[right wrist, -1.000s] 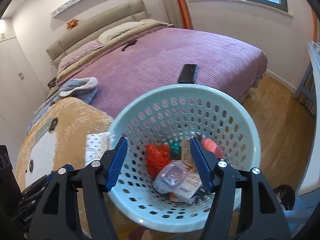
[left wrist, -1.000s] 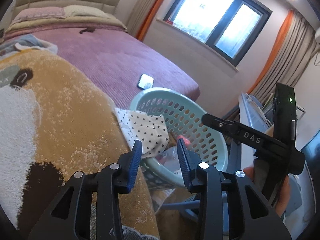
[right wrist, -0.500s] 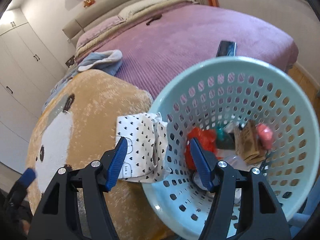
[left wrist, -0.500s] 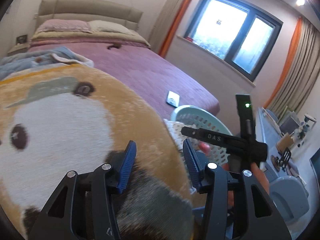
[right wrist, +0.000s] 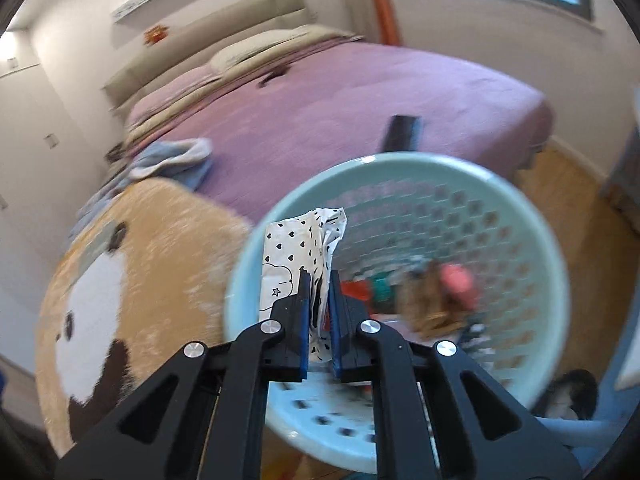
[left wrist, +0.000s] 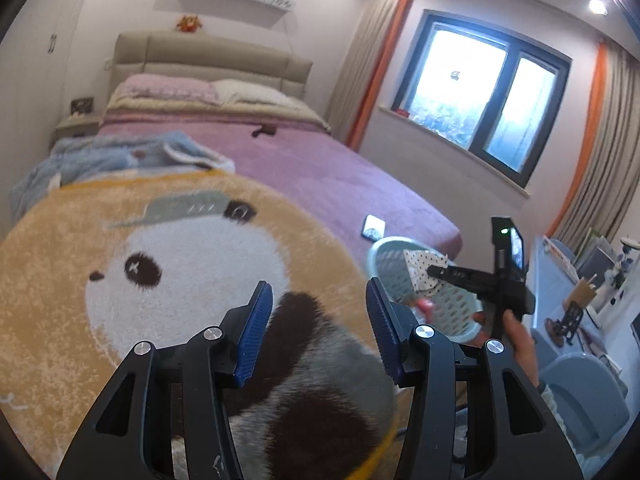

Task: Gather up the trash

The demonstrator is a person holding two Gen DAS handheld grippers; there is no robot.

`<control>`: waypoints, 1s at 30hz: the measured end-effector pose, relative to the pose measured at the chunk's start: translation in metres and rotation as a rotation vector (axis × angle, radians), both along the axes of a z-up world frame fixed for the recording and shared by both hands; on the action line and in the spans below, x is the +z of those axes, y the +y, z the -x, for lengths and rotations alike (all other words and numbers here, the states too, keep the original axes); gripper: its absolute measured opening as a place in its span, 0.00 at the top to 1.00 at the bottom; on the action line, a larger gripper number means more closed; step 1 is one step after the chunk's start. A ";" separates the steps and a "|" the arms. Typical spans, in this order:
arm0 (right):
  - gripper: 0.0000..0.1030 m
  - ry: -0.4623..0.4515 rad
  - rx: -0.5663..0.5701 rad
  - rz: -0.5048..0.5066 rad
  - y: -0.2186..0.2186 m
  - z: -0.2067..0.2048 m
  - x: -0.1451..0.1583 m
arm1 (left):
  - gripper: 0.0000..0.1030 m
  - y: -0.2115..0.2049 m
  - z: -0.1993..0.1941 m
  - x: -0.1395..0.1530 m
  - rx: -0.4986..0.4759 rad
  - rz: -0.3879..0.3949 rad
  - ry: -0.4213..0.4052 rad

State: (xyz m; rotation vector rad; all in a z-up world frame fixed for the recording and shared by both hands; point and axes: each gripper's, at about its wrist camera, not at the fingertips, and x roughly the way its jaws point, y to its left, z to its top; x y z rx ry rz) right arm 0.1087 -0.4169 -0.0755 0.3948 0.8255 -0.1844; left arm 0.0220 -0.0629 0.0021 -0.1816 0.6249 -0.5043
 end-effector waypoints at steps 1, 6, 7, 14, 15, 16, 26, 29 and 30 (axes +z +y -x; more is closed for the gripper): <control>0.92 0.015 -0.021 0.014 -0.006 0.002 0.002 | 0.53 -0.009 0.006 0.009 -0.024 0.001 -0.016; 0.63 0.036 -0.049 0.008 -0.028 0.015 0.003 | 0.34 -0.058 0.041 0.057 -0.117 0.000 -0.118; 0.59 0.019 -0.057 0.007 -0.030 0.021 0.005 | 0.31 -0.067 0.046 0.065 -0.133 0.003 -0.130; 0.56 -0.095 -0.032 -0.029 -0.019 0.068 0.028 | 0.10 -0.101 0.060 0.057 -0.029 -0.109 -0.217; 0.53 -0.111 -0.028 -0.018 -0.013 0.077 0.032 | 0.10 -0.102 0.058 0.048 0.000 -0.128 -0.212; 0.51 -0.126 -0.025 -0.013 -0.009 0.084 0.035 | 0.10 -0.103 0.057 0.041 0.030 -0.150 -0.213; 0.46 -0.291 0.031 0.170 0.065 0.142 0.065 | 0.10 -0.070 0.060 -0.007 0.218 -0.265 -0.183; 0.44 -0.334 0.044 0.211 0.081 0.152 0.069 | 0.10 -0.062 0.066 -0.008 0.258 -0.287 -0.209; 0.44 -0.345 0.043 0.223 0.085 0.155 0.070 | 0.10 -0.059 0.068 -0.008 0.268 -0.285 -0.216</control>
